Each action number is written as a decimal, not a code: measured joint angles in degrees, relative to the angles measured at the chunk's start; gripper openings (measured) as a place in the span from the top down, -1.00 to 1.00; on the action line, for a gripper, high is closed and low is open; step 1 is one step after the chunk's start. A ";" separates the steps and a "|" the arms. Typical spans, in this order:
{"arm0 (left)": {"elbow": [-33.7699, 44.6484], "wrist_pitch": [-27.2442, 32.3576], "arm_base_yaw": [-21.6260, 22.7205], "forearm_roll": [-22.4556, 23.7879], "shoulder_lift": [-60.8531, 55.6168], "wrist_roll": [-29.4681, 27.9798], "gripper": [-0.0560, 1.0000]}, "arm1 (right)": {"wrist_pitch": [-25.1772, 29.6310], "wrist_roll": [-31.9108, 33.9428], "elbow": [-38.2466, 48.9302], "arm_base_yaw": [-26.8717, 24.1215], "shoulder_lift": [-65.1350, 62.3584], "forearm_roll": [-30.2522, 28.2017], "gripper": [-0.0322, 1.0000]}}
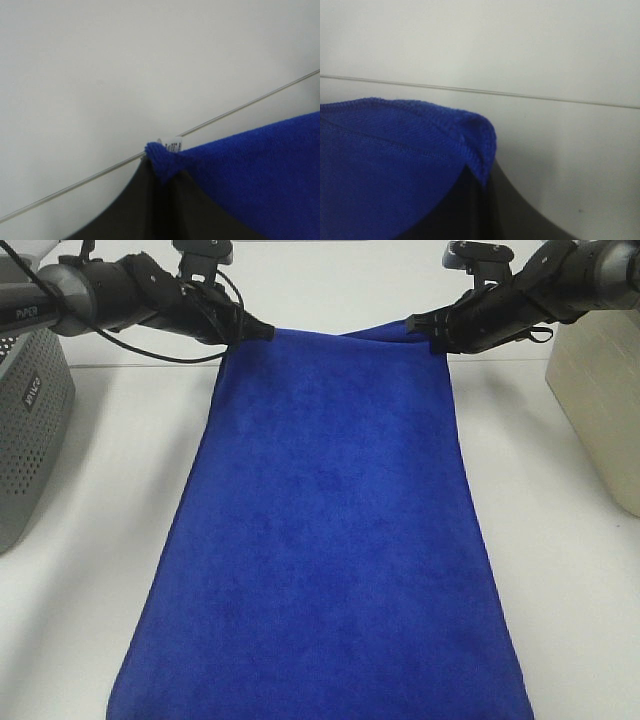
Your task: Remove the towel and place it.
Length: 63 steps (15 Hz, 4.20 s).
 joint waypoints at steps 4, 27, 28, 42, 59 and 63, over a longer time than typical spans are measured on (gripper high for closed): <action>0.00 -6.13 0.00 0.00 3.15 0.11 0.86 | 0.06 -0.06 -5.79 0.00 5.16 0.86 0.91; -6.25 -12.61 -0.52 0.34 11.29 0.23 -0.44 | 5.27 0.52 -9.22 0.40 9.74 -1.49 -0.07; -6.25 -12.43 -0.52 0.34 11.12 0.23 -0.44 | 6.88 2.98 -9.22 -0.06 9.57 -4.81 -0.07; -6.88 -3.78 -0.52 1.43 5.50 0.23 -0.44 | 8.82 -19.31 -9.22 -1.15 6.59 -2.64 -0.07; -6.88 -4.30 -0.52 1.89 5.50 0.23 -0.44 | 2.06 -57.81 -9.22 1.09 10.08 10.03 -0.06; -6.88 -4.30 -0.52 1.89 5.50 0.23 -0.44 | 1.38 -60.10 -9.22 1.09 11.80 11.92 0.08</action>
